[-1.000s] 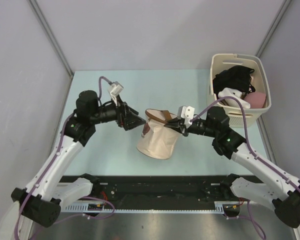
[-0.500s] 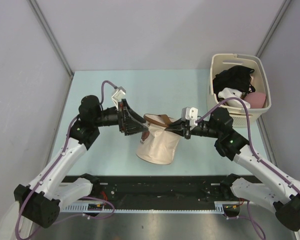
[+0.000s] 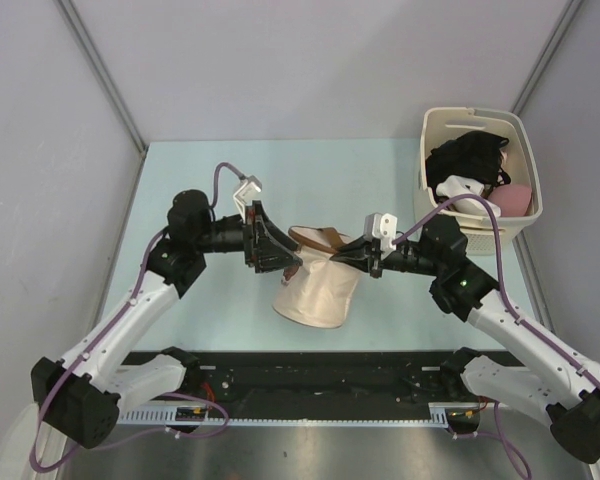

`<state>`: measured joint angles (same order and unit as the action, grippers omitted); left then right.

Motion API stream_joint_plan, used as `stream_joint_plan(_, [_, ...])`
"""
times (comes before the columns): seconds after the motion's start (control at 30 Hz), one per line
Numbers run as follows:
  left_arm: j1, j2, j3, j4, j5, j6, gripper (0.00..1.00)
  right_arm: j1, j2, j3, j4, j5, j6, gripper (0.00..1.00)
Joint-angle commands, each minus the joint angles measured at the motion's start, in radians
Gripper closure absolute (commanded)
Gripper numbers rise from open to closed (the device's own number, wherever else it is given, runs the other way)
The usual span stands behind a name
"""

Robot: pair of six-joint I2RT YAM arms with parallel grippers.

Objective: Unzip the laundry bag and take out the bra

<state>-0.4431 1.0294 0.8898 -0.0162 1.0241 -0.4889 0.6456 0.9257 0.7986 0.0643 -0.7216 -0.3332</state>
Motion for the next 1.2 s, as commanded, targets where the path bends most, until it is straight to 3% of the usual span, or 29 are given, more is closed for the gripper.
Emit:
stream_joint_plan(0.0, [-0.008,0.008,-0.008,0.012,0.013,0.016,0.3,-0.004,-0.025,0.007,0.06,-0.001,0.01,1.0])
stream_joint_plan(0.4, [-0.031,0.011,-0.009,0.076,-0.062,0.026,0.65,-0.004,-0.018,0.007,0.101,-0.006,0.026,1.0])
stream_joint_plan(0.47, [-0.032,0.026,-0.005,0.07,-0.064,0.027,0.66,-0.004,-0.016,0.005,0.101,-0.006,0.026,1.0])
stream_joint_plan(0.57, [-0.034,0.043,0.006,0.045,-0.081,0.045,0.54,-0.006,-0.019,0.005,0.097,-0.007,0.026,1.0])
stream_joint_plan(0.63, [-0.034,0.041,0.005,0.042,-0.099,0.046,0.57,-0.004,-0.022,0.007,0.092,-0.01,0.026,1.0])
stream_joint_plan(0.73, [-0.034,0.037,0.004,0.039,-0.137,0.042,0.78,-0.006,-0.021,0.007,0.091,-0.009,0.026,1.0])
stream_joint_plan(0.77, [-0.034,0.041,0.006,0.038,-0.14,0.036,0.97,-0.009,-0.022,0.005,0.092,-0.009,0.026,1.0])
stream_joint_plan(0.8, [-0.034,0.044,0.009,0.024,-0.147,0.042,1.0,-0.006,-0.021,0.007,0.089,-0.009,0.026,1.0])
stream_joint_plan(1.03, [0.007,0.034,0.07,-0.106,-0.249,0.096,0.99,-0.009,-0.034,0.007,0.059,-0.033,0.013,1.0])
stream_joint_plan(1.17, [0.134,0.024,0.057,-0.081,-0.187,0.063,1.0,-0.012,-0.096,0.007,0.011,-0.045,0.019,1.0])
